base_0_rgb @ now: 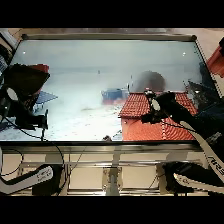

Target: Fold the clothes and pants, and hang the long-sleeved shirts on hangers.

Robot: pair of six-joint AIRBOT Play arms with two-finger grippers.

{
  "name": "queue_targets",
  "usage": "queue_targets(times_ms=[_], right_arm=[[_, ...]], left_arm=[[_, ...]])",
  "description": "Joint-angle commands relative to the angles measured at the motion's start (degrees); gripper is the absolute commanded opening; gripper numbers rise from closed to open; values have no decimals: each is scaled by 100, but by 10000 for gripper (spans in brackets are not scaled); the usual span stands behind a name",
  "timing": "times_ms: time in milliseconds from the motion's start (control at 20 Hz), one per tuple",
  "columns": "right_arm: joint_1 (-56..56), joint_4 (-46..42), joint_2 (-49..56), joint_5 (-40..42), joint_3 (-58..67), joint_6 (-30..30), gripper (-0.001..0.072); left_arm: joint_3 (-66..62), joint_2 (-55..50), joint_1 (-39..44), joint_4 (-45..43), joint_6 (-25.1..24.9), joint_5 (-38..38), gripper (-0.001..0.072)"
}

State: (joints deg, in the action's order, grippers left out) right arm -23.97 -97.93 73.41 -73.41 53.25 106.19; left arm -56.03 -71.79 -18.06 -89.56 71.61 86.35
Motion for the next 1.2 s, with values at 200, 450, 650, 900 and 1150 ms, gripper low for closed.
queue_targets(times_ms=[200, 450, 650, 900, 1150], right_arm=[[0, -17, 0, 131, -2, 44, 22], [0, 66, 0, 258, -2, 42, 22], [0, 118, 0, 297, -2, 44, 22], [0, 179, 0, 308, -2, 44, 22], [0, 369, 0, 417, -4, 74, 22]], left_arm=[[0, -4, -4, -2, 0, -2, 664], [0, -4, -4, -2, 0, -2, 664], [0, -4, -4, 4, 0, -4, 664], [11, -4, 0, 94, 33, 4, 663], [11, -7, 7, -1768, 24, -1158, 505]])
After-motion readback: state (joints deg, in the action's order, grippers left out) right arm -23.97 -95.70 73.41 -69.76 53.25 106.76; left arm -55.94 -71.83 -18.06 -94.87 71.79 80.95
